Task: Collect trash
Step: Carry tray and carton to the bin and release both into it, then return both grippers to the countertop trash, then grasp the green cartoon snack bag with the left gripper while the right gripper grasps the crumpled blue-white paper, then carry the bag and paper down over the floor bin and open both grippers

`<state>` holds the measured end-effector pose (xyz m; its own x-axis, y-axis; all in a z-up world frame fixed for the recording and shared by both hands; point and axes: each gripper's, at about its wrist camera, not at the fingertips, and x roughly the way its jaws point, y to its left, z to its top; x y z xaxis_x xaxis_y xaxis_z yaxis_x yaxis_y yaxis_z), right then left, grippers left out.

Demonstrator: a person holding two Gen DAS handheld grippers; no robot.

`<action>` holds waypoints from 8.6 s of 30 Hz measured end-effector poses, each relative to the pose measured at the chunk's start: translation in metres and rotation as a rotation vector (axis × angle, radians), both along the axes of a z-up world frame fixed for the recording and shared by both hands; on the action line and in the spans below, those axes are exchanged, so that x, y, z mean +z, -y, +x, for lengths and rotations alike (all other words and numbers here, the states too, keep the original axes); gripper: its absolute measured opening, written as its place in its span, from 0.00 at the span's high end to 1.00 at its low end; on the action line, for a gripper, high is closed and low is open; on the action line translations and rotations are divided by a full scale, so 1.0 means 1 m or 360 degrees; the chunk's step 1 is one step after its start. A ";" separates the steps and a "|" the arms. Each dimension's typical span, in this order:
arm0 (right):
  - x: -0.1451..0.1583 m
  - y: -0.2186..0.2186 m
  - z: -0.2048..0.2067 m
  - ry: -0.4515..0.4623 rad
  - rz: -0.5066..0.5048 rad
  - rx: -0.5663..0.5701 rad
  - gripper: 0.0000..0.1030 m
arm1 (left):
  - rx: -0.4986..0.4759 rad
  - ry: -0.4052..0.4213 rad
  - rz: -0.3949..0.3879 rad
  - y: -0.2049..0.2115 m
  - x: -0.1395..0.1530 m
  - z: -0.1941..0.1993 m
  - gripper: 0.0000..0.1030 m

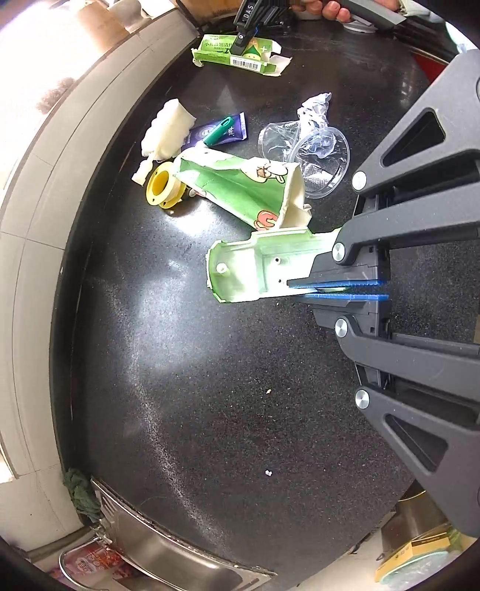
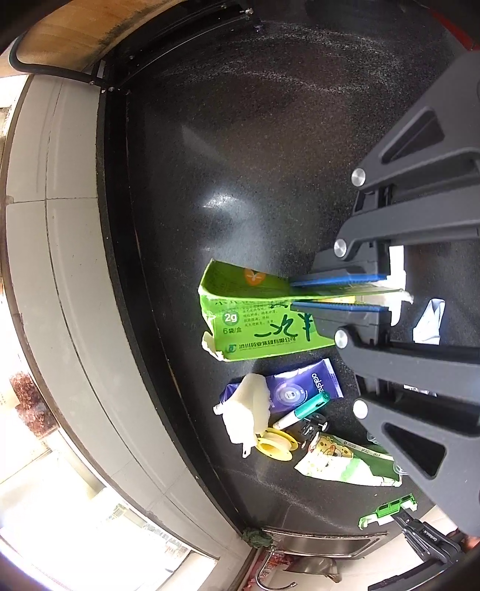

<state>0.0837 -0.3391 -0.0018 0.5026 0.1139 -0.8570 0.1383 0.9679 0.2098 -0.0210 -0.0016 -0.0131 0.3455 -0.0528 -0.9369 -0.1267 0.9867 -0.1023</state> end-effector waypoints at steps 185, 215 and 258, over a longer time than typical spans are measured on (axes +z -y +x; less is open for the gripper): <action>-0.068 -0.092 -0.082 -0.0047 -0.0562 0.1472 0.05 | -0.0501 -0.0406 0.0204 0.080 -0.101 0.130 0.05; -0.056 -0.149 -0.083 -0.0070 -0.0575 0.1480 0.76 | 0.0413 -0.0137 0.0053 -0.130 -0.086 0.024 0.55; -0.042 -0.551 -0.279 -0.0324 -0.0273 0.2475 0.76 | 0.1728 -0.0029 0.0009 -0.232 -0.022 -0.410 0.54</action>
